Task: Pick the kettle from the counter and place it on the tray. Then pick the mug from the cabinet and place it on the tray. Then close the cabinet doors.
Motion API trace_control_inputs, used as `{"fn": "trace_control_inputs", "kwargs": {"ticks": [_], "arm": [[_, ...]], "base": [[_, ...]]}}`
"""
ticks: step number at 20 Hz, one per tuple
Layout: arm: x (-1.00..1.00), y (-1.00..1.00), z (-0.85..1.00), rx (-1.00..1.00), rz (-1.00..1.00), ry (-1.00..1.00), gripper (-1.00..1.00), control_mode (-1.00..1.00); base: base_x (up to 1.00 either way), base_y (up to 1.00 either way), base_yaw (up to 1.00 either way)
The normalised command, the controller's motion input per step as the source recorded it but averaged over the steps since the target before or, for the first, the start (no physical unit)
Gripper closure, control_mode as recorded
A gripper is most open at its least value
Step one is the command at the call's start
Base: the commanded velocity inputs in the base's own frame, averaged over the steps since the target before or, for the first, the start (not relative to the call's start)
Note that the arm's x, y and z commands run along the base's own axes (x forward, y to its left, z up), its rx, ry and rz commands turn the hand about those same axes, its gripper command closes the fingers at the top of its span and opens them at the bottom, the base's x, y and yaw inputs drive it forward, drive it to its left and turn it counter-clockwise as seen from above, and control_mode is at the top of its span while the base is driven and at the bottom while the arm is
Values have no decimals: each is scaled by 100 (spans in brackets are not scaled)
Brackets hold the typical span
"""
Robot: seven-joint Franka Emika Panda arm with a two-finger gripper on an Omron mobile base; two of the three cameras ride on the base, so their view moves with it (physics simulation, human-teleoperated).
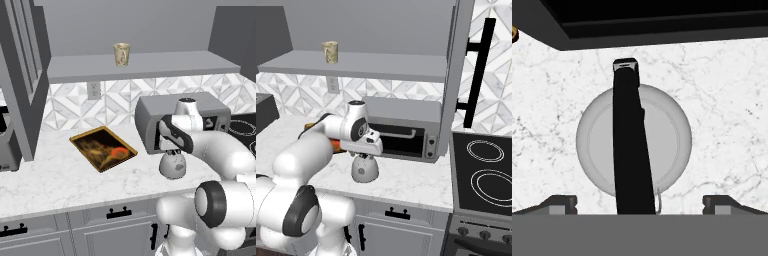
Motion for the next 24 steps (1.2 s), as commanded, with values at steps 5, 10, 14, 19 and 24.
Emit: {"fn": "trace_control_inputs", "kwargs": {"ticks": [5, 10, 14, 19, 24], "arm": [[23, 0, -21, 0, 0, 0, -100, -100], [15, -1, -9, 0, 0, 0, -100, -100], [11, 0, -11, 0, 0, 0, -100, -100], [0, 0, -20, 0, 0, 0, -100, -100], [-9, 3, -34, 0, 0, 0, 100, -100]], "base": [[0, 0, 0], [0, 0, 0], [0, 0, 0], [0, 0, 0], [0, 0, 0]]}}
